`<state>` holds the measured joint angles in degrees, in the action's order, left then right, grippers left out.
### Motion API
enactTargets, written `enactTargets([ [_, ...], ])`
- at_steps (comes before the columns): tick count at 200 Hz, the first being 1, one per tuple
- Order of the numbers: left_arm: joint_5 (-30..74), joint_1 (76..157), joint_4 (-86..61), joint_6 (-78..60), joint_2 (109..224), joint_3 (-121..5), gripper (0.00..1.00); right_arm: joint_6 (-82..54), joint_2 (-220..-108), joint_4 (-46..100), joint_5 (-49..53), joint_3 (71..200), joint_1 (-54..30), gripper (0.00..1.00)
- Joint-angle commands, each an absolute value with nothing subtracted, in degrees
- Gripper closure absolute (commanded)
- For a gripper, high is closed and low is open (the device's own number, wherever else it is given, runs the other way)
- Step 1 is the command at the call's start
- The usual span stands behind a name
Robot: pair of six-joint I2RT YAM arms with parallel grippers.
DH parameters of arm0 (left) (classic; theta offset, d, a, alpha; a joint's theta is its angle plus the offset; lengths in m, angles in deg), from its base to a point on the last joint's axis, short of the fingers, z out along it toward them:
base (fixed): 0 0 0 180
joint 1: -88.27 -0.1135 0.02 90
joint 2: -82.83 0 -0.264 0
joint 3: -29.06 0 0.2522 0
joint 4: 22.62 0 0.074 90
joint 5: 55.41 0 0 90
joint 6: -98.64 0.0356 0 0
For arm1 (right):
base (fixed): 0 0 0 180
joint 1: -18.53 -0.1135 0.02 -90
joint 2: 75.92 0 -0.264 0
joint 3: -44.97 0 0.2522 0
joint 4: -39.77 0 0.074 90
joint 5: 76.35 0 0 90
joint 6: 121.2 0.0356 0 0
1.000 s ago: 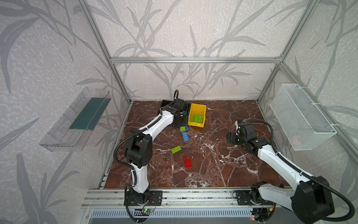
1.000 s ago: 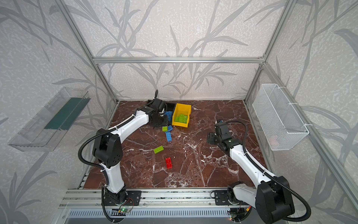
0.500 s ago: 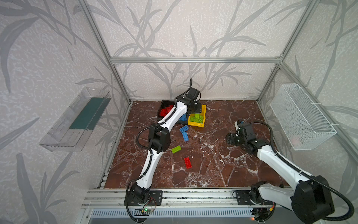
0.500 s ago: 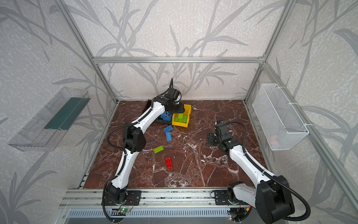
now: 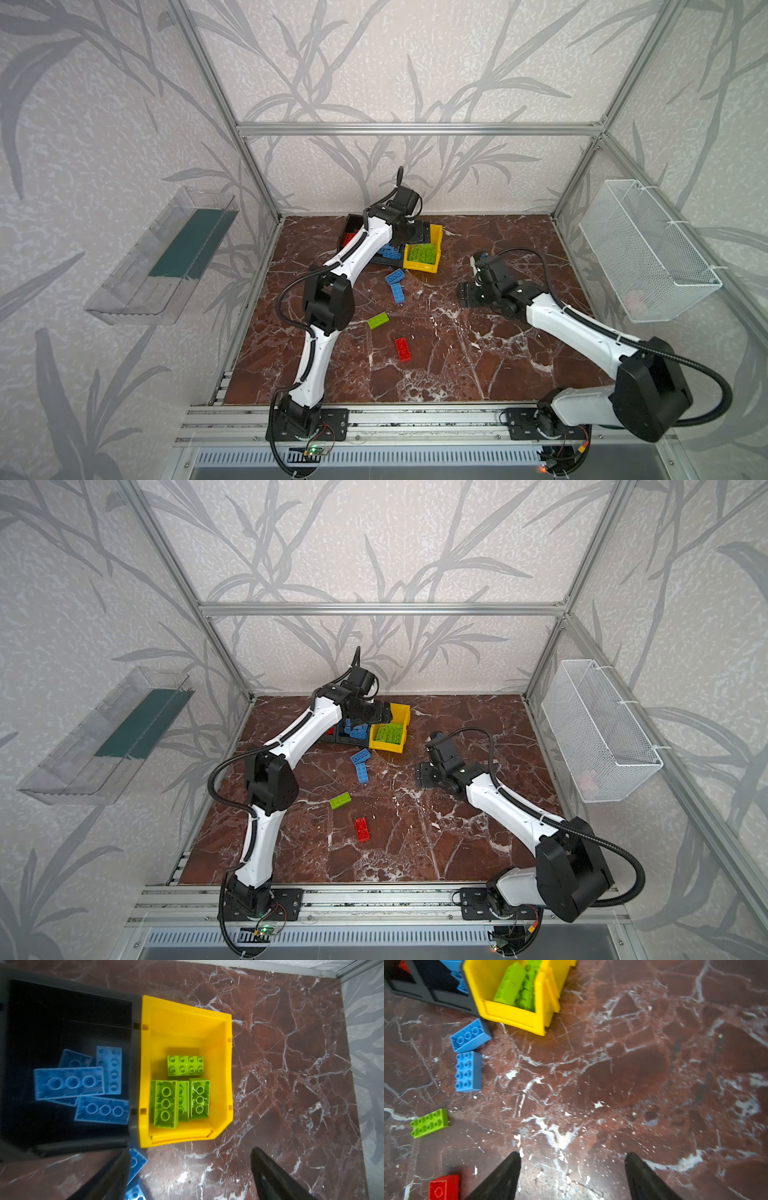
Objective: Sort the legos into containers by color
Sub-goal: Place the lego in the container, then pick up the lego from the center of the table.
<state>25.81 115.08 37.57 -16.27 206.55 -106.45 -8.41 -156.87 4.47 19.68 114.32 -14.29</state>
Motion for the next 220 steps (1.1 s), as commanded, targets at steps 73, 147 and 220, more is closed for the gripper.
enactTargets([
  [73,33.01,105.74,21.2,-18.46,165.27,-61.88,0.1,-6.59,-191.79,-4.52,19.83,147.92,-26.63,0.24],
  [147,30.88,97.93,22.33,-19.57,148.4,-45.55,0.09,-5.98,-207.12,-16.55,21.65,168.99,-29.45,0.33],
  [220,29.51,95.84,21.61,-19.24,145.35,-40.73,0.09,-1.53,-211.86,-22.17,19.87,172.18,-30.57,0.37],
])
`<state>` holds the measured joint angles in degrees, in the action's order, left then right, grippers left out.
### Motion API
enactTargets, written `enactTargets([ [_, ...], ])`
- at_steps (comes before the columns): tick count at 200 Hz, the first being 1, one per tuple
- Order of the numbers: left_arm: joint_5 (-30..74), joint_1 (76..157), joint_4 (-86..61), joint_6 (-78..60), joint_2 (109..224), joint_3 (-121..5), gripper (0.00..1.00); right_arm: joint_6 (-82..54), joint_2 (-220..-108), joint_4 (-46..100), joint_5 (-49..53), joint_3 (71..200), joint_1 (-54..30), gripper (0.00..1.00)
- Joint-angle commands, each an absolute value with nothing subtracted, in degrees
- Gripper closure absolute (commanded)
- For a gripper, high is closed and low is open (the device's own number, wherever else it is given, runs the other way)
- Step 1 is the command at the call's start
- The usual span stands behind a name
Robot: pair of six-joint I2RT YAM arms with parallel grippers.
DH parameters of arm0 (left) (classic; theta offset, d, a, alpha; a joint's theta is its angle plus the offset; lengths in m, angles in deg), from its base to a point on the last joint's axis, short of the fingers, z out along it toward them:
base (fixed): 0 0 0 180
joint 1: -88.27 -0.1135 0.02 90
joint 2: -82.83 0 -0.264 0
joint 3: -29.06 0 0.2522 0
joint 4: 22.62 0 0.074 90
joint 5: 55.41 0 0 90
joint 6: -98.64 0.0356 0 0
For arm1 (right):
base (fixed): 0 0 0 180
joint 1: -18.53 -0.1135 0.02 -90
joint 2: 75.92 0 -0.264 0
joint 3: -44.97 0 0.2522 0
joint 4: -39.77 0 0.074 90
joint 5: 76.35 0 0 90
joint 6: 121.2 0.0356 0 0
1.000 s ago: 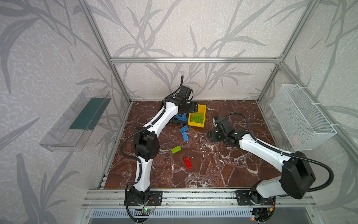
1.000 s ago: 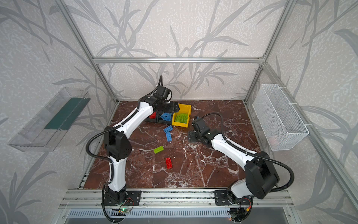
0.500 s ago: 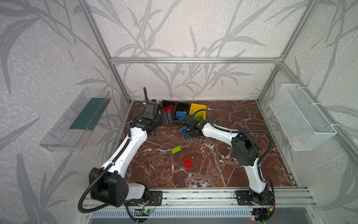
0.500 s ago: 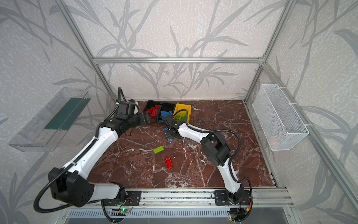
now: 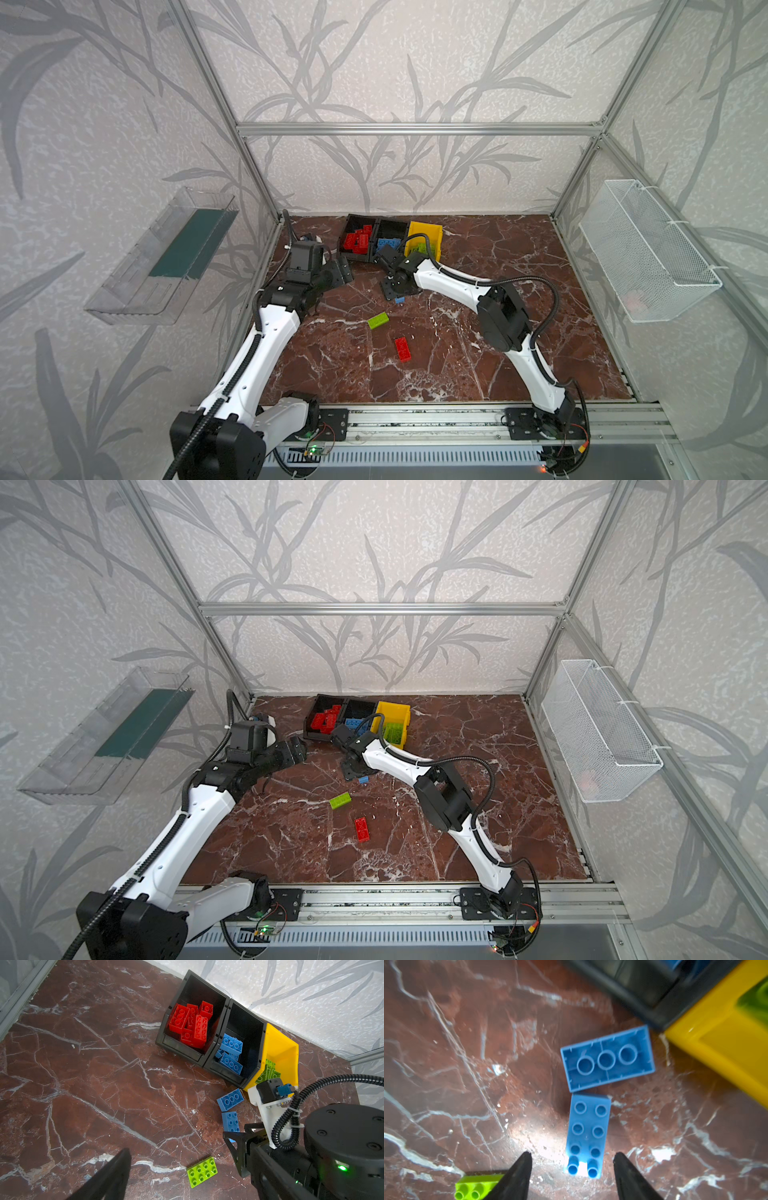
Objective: Sort the legos into containers by color
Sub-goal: Pick up the lego from the center of the table.
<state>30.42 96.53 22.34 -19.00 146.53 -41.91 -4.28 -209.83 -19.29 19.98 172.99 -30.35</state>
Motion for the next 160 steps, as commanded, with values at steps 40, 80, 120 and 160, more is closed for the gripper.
enactTargets([
  [40,28.32,95.15,22.25,-18.43,146.24,-40.56,0.09,1.03,-212.09,-17.18,20.61,168.9,-30.6,0.42],
  [80,27.94,94.95,22.65,-18.08,147.29,-40.74,0.09,0.82,-211.27,-12.21,22.51,165.85,-30.67,0.48],
  [120,27.9,94.9,22.24,-18.59,148.21,-40.03,0.09,-0.51,-209.12,-10.22,22.53,163.22,-30.99,0.66],
  [160,28.81,94.95,22.76,-18.56,148.13,-39.3,0.09,-2.51,-202.56,-9.5,21.69,159.54,-31.99,0.82],
])
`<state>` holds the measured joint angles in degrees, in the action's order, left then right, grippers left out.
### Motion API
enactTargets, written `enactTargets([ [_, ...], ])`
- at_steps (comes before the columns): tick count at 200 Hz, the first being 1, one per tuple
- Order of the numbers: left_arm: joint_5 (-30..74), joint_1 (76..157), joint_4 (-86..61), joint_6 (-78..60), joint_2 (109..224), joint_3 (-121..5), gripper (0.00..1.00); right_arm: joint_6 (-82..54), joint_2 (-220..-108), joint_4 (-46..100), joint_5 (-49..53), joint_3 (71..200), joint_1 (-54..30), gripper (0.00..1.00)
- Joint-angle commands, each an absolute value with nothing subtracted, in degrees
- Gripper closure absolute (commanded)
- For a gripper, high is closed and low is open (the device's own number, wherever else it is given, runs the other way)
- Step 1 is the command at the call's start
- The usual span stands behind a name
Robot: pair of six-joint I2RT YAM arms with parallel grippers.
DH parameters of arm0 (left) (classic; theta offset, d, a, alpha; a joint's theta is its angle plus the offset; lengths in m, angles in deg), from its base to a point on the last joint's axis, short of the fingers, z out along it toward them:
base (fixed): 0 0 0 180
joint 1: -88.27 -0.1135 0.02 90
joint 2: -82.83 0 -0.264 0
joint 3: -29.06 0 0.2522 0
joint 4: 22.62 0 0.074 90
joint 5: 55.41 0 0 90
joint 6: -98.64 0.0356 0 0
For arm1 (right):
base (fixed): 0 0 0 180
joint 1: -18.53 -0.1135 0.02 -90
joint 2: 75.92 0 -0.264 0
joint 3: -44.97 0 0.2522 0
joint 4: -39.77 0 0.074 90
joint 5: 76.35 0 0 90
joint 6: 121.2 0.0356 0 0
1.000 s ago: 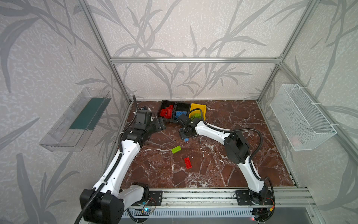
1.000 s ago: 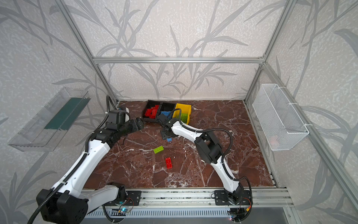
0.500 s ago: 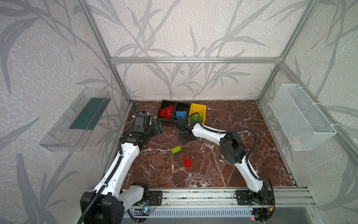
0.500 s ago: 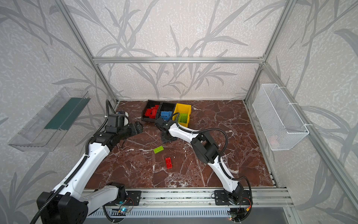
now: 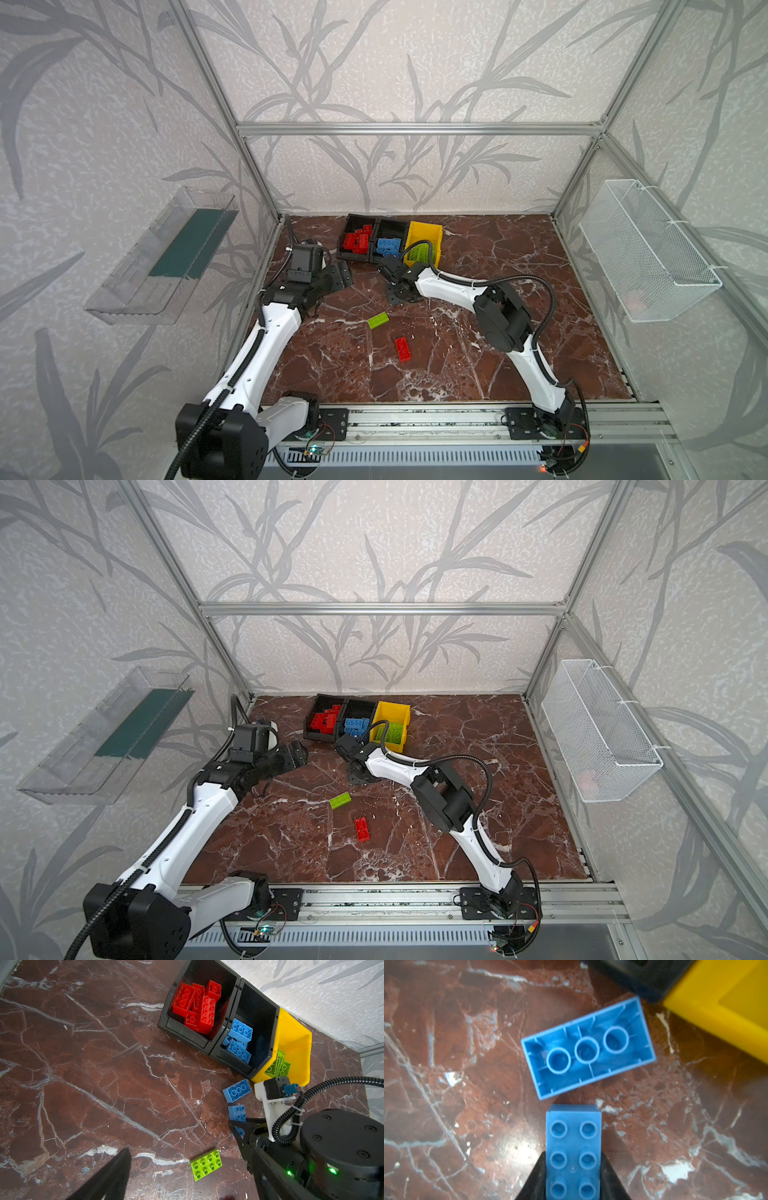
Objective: Sort the legos into containers by color
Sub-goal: Pick up the lego from the center of the table, then place the lego in the container.
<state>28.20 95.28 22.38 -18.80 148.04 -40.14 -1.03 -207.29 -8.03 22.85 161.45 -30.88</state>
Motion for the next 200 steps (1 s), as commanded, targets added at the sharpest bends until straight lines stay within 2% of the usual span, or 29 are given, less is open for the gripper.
enactTargets([
  [1,28.84,94.91,22.77,-18.54,148.13,-39.29,0.09,-2.57,-202.39,-9.5,21.69,159.45,-32.05,0.82],
  [44,29.15,94.95,22.1,-19.35,147.98,-36.97,0.09,-2.45,-196.79,-6.74,17.22,159.83,-32.18,0.82],
  [74,28.74,94.95,21.76,-20.01,147.48,-35.96,0.1,-2.72,-196.83,-1.25,18.1,163.21,-31.64,0.82],
  [141,29.58,94.95,23.93,-19.76,145.83,-35.83,0.1,2.94,-210.46,5.39,13.96,183.17,-26.28,0.8],
  [200,31.08,94.92,25.76,-19.42,145.93,-36.51,0.1,14.74,-227.53,-0.08,8.96,207.75,-21.99,0.78],
])
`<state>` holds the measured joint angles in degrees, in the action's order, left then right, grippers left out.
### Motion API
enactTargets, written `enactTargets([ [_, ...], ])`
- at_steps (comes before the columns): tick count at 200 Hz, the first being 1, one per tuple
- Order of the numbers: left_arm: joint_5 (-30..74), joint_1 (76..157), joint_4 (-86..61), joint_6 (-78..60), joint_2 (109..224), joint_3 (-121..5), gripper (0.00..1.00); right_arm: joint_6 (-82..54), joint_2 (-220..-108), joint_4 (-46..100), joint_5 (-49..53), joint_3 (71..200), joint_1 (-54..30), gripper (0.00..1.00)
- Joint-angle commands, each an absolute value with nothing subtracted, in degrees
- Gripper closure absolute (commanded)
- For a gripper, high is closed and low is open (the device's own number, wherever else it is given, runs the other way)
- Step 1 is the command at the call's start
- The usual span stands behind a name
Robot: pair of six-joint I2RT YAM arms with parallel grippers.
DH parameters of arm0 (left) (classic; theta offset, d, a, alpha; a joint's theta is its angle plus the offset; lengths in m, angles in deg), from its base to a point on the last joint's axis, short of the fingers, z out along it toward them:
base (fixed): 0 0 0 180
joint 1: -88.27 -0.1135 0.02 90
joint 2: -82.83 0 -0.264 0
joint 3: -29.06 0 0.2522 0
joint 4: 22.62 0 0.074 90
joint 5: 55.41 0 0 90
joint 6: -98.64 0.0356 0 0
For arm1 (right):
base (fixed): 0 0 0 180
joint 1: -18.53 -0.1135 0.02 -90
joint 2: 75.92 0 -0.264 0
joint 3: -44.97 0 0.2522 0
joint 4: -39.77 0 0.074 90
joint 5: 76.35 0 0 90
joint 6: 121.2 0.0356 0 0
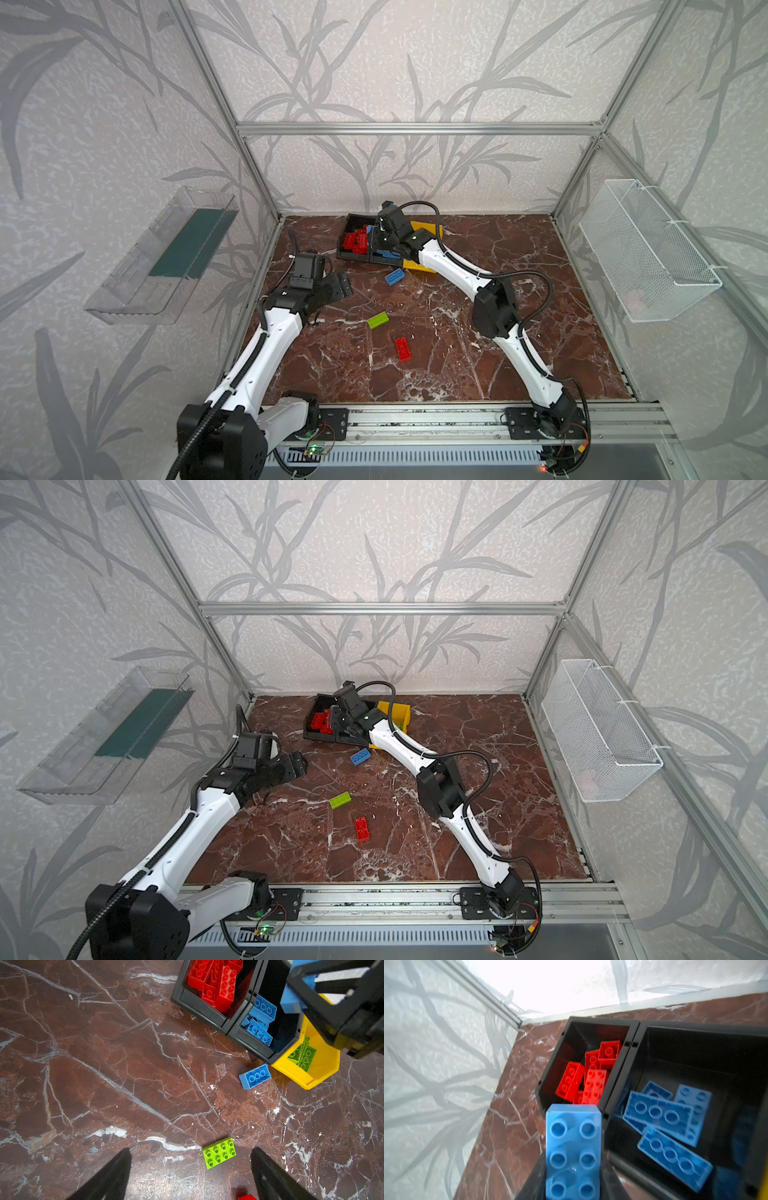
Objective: Sort the legos into containers by color
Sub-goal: Place the lego in the container.
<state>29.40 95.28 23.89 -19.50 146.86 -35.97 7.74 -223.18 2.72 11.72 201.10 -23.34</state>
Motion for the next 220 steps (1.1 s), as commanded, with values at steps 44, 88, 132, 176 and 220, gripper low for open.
enactTargets([
  [44,31.96,94.93,26.37,-19.35,146.62,-37.19,0.1,20.98,-230.77,3.25,9.79,208.56,-19.53,0.73],
  [88,32.54,94.95,26.71,-19.23,147.05,-37.69,0.07,19.34,-230.94,0.18,10.04,210.39,-19.44,0.06],
  [132,29.98,95.07,25.49,-17.4,148.28,-37.96,0.06,15.37,-225.34,-0.61,10.99,204.95,-19.86,0.01],
  [176,29.38,98.51,24.28,-11.22,155.74,-42.36,0.07,7.29,-210.49,3.49,13.64,189.35,-20.41,0.02],
  [220,30.91,105.29,24.3,-3.95,170.67,-52.88,0.08,-0.24,-190.58,10.27,17.47,166.68,-19.5,0.07],
])
